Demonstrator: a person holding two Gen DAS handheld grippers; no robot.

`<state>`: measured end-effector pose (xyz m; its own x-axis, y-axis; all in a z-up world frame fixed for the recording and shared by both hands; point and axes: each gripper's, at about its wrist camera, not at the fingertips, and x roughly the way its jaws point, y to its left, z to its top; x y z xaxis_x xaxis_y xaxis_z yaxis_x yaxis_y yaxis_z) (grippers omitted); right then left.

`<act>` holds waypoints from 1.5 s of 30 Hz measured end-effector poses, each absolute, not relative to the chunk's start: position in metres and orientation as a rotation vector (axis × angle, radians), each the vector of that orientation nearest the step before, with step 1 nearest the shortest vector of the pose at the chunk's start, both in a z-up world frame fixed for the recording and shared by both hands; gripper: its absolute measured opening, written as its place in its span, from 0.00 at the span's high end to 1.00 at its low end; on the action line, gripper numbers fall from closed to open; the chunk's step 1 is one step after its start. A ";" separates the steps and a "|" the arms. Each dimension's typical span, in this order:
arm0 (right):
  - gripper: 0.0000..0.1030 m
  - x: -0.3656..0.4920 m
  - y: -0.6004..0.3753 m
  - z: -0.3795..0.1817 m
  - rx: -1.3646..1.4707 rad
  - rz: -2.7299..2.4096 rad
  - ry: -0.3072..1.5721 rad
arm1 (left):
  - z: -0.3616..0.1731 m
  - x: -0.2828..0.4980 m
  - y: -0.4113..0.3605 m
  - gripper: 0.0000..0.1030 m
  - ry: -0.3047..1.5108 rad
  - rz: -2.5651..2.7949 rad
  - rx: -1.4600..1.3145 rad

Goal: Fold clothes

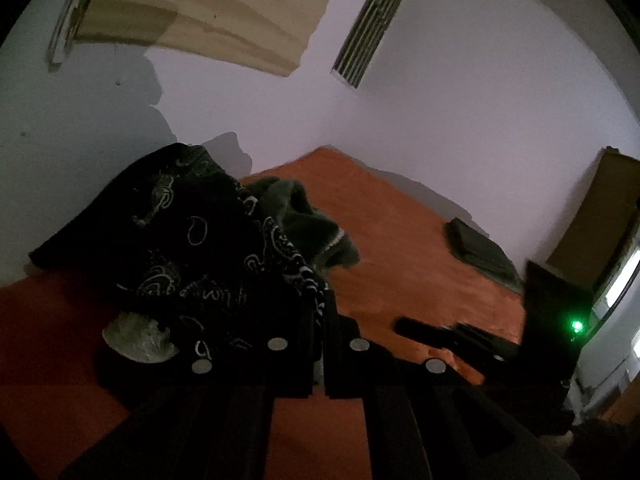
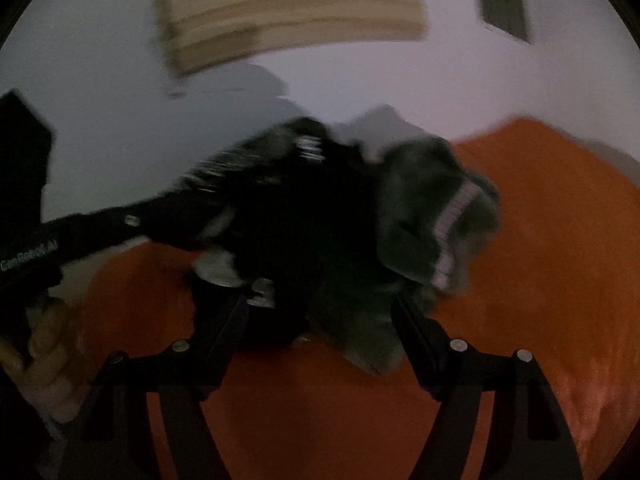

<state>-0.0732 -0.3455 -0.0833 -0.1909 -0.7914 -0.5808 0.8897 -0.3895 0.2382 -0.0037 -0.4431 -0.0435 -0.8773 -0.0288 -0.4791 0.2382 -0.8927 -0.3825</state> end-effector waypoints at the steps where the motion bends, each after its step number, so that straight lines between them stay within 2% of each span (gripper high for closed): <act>1: 0.28 -0.080 -0.345 -0.084 0.801 -1.772 0.104 | -0.044 0.001 -0.441 0.97 0.642 -2.840 0.707; 6: 0.28 -0.132 -0.346 -0.090 1.042 -1.618 -0.266 | -0.060 0.026 -0.442 0.97 0.546 -2.850 0.760; 11: 0.28 -0.138 -0.404 -0.086 1.128 -1.583 -0.147 | -0.076 0.031 -0.430 0.97 0.496 -2.854 0.840; 14: 0.30 -0.127 -0.447 -0.095 1.187 -1.561 -0.009 | -0.081 0.030 -0.425 0.97 0.475 -2.856 0.869; 15: 0.64 -0.127 -0.456 -0.102 1.227 -1.571 0.027 | -0.081 0.030 -0.424 0.97 0.461 -2.852 0.877; 16: 0.92 -0.128 -0.464 -0.108 1.270 -1.584 0.062 | -0.081 0.029 -0.424 0.97 0.451 -2.846 0.886; 17: 0.99 -0.128 -0.472 -0.115 1.313 -1.596 0.098 | -0.081 0.029 -0.424 0.97 0.442 -2.841 0.896; 20: 1.00 -0.142 -0.442 -0.096 1.249 -1.660 -0.133 | -0.078 0.031 -0.428 0.96 0.480 -2.857 0.916; 23: 1.00 -0.151 -0.396 -0.048 1.050 -1.828 -0.178 | -0.064 0.039 -0.425 0.88 0.484 -2.963 0.937; 26: 1.00 -0.168 -0.348 -0.003 0.922 -1.958 -0.238 | -0.044 0.051 -0.424 0.62 0.448 -3.021 0.840; 27: 1.00 -0.175 -0.333 0.011 0.894 -1.988 -0.240 | -0.040 0.052 -0.425 0.51 0.456 -3.028 0.820; 28: 1.00 -0.181 -0.317 0.025 0.866 -2.030 -0.221 | -0.036 0.052 -0.428 0.46 0.469 -3.034 0.803; 37: 1.00 -0.231 -0.167 0.116 0.786 -2.343 -0.134 | -0.009 0.027 -0.413 0.45 0.465 -3.052 0.874; 45: 1.00 -0.241 0.003 0.127 0.813 -2.648 -0.180 | 0.011 -0.022 -0.346 0.45 0.308 -3.127 1.012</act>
<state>-0.2415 0.0030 0.1268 -0.7679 -0.3778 -0.5173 0.3042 -0.9257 0.2246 -0.0217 -0.3462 0.0108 -0.8005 0.2073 -0.5624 -0.0938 -0.9700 -0.2241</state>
